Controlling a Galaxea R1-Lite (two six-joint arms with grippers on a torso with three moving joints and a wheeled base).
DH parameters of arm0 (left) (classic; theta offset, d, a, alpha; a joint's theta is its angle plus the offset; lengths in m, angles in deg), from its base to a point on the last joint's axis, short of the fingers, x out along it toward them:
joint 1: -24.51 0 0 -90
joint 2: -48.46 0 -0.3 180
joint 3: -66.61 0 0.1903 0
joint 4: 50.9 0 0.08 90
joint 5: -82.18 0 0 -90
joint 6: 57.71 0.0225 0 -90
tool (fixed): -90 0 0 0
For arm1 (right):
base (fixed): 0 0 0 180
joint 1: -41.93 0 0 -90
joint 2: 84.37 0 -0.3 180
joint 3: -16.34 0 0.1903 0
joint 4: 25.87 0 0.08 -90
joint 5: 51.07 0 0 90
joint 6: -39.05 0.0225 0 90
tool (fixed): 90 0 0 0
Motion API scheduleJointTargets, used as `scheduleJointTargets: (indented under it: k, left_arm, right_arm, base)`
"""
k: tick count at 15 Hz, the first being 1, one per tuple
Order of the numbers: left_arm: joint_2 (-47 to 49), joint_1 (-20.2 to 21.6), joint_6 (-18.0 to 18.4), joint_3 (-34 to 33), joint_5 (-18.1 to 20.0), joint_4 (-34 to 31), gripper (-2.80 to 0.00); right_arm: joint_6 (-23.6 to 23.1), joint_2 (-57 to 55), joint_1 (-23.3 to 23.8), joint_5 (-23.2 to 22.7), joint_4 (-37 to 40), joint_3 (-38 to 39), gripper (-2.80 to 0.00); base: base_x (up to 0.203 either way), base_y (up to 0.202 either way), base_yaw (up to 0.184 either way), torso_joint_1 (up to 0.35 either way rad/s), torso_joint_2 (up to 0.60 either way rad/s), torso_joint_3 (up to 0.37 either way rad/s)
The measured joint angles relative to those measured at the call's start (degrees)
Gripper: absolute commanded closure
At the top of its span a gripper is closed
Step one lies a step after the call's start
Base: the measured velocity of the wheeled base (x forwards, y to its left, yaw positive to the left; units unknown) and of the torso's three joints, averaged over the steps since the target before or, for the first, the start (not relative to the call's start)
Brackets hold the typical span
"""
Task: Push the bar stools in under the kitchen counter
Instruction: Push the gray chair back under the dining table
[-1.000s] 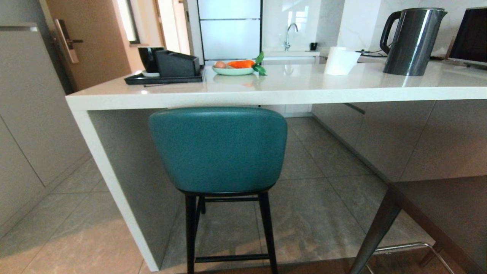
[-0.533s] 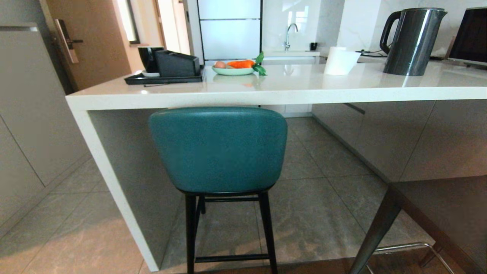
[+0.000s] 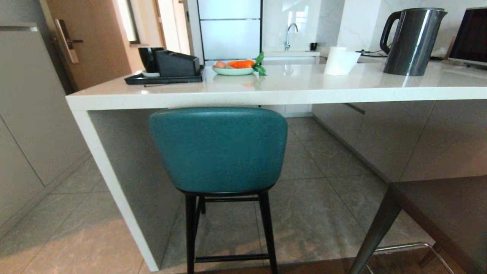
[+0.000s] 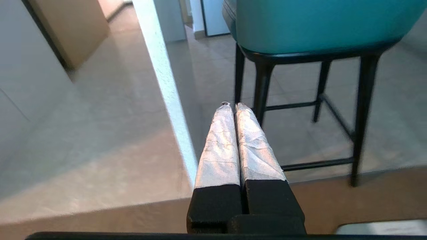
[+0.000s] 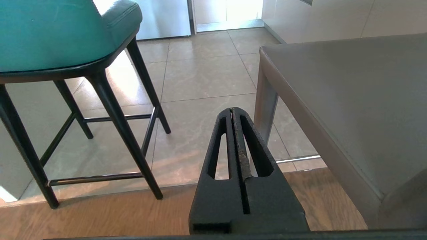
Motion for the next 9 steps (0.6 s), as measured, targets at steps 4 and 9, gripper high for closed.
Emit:
scheduleJointTargets:
  k: [4,9]
  left_arm:
    - [0.0,0.0,-2.1,0.0,-0.8,0.0,0.0]
    - [0.0,0.0,-2.1,0.0,-0.9,0.0,0.0]
  right_arm:
    - [0.0,0.0,0.0,0.0,0.0,0.0,0.0]
    - [0.0,0.0,0.0,0.0,0.0,0.0,0.0]
  base:
    - [-0.068,0.0,-0.001,0.002,0.0,0.0]
    - [-0.199,0.0,-0.002,0.001,0.0,0.002]
